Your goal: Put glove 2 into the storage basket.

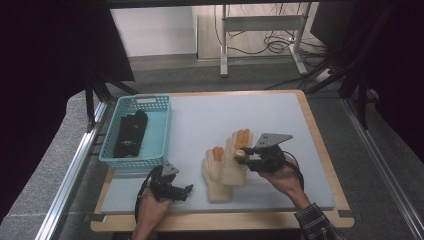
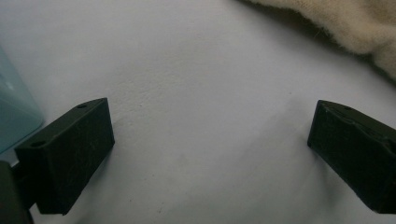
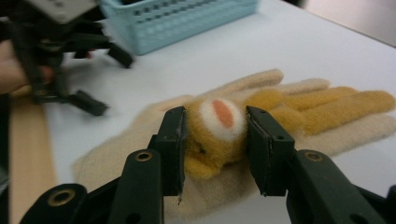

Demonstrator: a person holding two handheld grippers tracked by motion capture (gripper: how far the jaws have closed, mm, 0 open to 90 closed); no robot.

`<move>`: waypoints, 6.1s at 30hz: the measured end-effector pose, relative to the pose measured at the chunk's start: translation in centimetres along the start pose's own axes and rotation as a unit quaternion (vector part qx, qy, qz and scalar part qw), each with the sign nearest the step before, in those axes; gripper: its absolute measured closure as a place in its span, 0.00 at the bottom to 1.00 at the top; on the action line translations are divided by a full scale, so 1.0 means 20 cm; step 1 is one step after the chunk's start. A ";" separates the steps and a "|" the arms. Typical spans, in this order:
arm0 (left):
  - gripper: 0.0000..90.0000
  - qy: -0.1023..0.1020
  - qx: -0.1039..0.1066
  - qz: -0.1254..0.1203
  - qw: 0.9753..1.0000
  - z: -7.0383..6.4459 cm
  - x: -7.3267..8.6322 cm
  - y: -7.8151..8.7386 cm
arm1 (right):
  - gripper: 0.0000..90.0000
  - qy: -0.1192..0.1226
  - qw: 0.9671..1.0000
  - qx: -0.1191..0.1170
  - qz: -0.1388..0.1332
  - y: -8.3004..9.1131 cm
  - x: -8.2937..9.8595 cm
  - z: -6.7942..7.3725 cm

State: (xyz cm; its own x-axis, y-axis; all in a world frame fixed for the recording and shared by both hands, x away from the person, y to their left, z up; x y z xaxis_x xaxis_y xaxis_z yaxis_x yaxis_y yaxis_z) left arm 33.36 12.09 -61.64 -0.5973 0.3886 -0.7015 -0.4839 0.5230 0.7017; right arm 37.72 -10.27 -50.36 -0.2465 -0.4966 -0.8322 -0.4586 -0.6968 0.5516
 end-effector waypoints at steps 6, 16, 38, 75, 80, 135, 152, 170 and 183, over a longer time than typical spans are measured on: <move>0.01 0.001 0.000 0.000 1.000 0.00 0.00 0.00 | 0.66 0.026 0.998 -0.060 0.011 -0.12 0.01 0.14; 0.01 -0.002 0.000 0.002 1.000 0.00 0.00 0.00 | 0.61 0.038 0.993 -0.100 0.056 -0.33 0.11 0.18; 0.05 0.004 -0.008 -0.002 1.000 -0.01 0.02 0.03 | 0.94 -0.014 0.996 -0.017 0.090 -0.11 0.34 0.14; 0.02 0.020 -0.026 -0.019 0.999 0.10 0.13 0.13 | 0.80 0.002 0.996 -0.031 0.081 -0.27 0.28 0.36; 0.02 0.021 -0.028 -0.018 0.999 0.10 0.13 0.13 | 0.70 -0.011 0.997 0.007 0.081 -0.18 0.33 0.23; 0.04 -0.002 0.043 0.003 0.999 -0.25 -0.25 0.07 | 0.32 -0.113 0.971 0.194 0.088 0.15 0.65 -0.37; 0.03 0.007 0.003 0.093 0.996 -0.22 -0.24 -0.21 | 0.30 -0.111 0.971 0.191 0.088 0.15 0.65 -0.37; 0.68 -0.015 0.042 0.092 0.995 -0.26 -0.30 -0.18 | 0.30 -0.111 0.971 0.191 0.089 0.14 0.65 -0.37; 0.72 -0.030 0.052 0.074 0.995 -0.25 -0.39 -0.12 | 0.30 -0.111 0.971 0.191 0.088 0.15 0.65 -0.37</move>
State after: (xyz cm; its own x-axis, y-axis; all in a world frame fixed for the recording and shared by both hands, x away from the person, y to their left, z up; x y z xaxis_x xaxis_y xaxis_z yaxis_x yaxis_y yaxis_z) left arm 35.86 3.98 -57.28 -0.6159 0.5104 -0.6001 -0.3230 0.5311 0.7833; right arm 39.50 -22.55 -59.12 -0.5085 -0.4382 -0.7413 -0.6652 -0.3467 0.6613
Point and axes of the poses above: each handheld gripper's, and its own axes: y roughly backward along the jaws, x roughly out of its underside, z roughly to its left, the point moved 9 cm from there along -y, roughly forward along the jaws, and after that the axes turned 6 degrees about x, right-handed, at the moved point
